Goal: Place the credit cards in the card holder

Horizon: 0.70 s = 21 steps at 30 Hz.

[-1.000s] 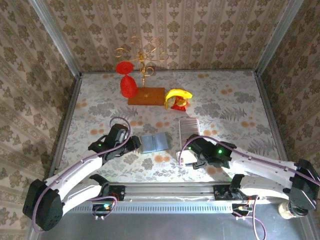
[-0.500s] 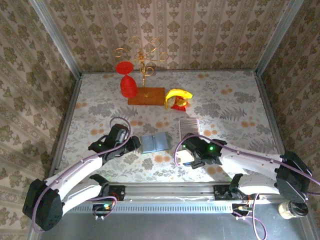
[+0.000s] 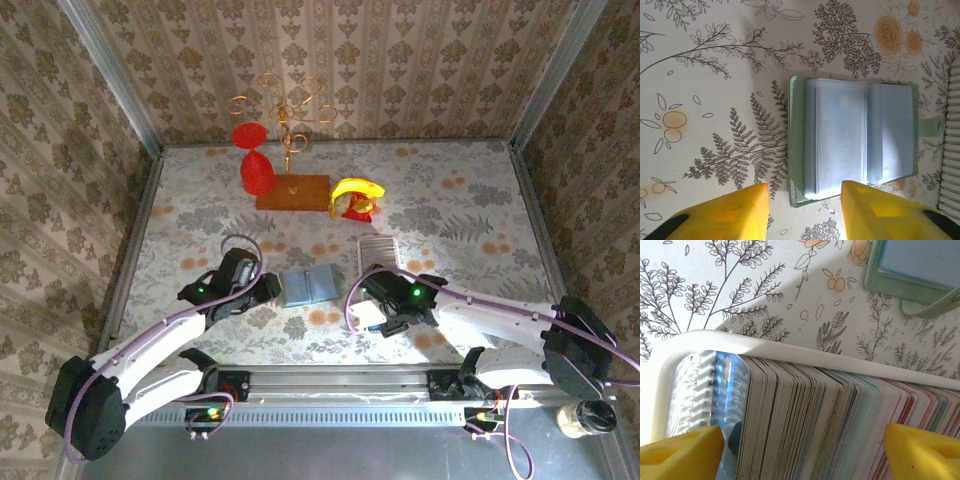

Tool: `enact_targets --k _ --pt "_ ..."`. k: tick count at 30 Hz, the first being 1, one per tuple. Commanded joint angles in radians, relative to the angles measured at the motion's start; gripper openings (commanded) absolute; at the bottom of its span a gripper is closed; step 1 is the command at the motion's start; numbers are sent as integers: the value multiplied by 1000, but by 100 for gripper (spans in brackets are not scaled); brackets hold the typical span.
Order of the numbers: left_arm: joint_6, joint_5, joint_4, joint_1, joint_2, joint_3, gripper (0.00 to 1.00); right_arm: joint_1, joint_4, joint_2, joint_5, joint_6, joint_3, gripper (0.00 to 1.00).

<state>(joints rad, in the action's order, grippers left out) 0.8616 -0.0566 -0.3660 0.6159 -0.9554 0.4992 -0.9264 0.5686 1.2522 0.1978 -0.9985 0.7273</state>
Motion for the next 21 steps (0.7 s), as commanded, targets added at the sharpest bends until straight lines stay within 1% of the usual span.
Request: enact_targets --k 1,3,7,9,16,21 --pt "14 -12 14 7 10 -5 41 4 52 -8 -34 -2 35 77" --pt "8 -17 23 8 7 -7 41 4 72 -24 -36 -9 31 68" --pt "13 -22 39 8 2 -13 40 7 81 -64 -32 -14 14 58" --pt "14 -24 43 10 -1 -14 39 9 89 -75 -32 -7 14 51" --pt "13 -14 40 10 3 -16 36 11 114 -70 -35 -4 7 42" --pt "29 10 25 12 23 -21 34 11 112 -66 -37 5 7 39"
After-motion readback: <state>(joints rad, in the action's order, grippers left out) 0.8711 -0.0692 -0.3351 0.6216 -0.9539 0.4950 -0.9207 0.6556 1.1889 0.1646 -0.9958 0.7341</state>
